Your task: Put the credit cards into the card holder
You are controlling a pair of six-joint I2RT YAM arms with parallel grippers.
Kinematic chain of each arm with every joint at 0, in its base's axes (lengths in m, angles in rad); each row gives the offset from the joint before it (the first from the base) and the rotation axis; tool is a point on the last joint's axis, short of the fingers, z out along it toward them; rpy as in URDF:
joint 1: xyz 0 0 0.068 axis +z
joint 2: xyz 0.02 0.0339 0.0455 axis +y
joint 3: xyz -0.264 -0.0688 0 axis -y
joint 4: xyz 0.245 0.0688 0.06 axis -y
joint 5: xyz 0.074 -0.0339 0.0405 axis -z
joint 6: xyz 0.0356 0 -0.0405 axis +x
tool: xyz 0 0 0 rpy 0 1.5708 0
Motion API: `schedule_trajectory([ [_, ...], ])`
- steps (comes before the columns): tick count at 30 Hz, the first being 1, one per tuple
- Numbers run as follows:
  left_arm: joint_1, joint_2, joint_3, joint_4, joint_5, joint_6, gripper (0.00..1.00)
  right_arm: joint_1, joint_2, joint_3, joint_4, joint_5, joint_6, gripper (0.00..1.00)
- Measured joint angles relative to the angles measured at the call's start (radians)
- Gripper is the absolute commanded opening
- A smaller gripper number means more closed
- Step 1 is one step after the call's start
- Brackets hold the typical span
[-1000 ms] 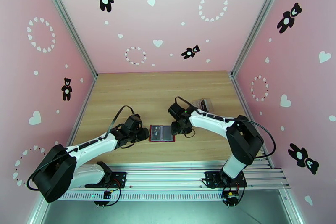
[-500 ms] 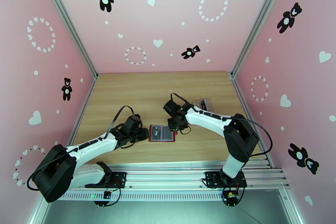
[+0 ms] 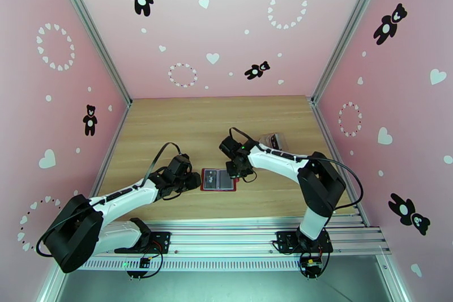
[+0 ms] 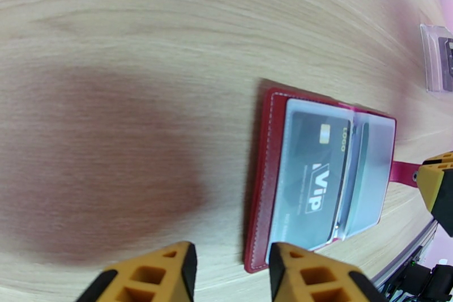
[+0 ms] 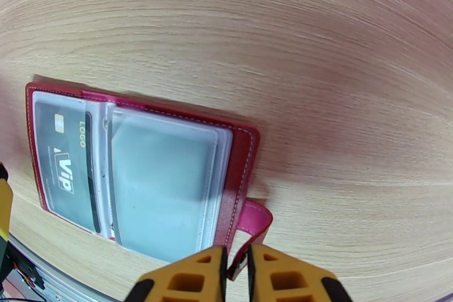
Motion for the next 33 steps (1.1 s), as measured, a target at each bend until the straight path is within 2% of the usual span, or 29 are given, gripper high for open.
schedule_trajectory([
  [6,0.0,0.0,0.0,0.0,0.0,0.0,0.41,0.005,0.0,0.0,-0.004,0.005,-0.001,0.07],
  [9,0.0,0.0,0.0,0.0,0.0,0.002,0.48,0.006,0.0,0.0,-0.005,0.014,0.001,0.0],
  [12,0.0,0.002,0.0,0.003,0.002,-0.002,0.54,0.006,-0.001,-0.002,-0.001,0.026,0.007,0.0],
  [23,0.002,0.119,0.013,0.093,0.071,-0.004,0.49,0.002,-0.016,-0.061,0.06,0.026,0.007,0.0],
  [33,0.0,0.207,0.022,0.283,0.189,-0.035,0.47,-0.005,-0.016,-0.111,0.15,-0.023,0.015,0.0],
])
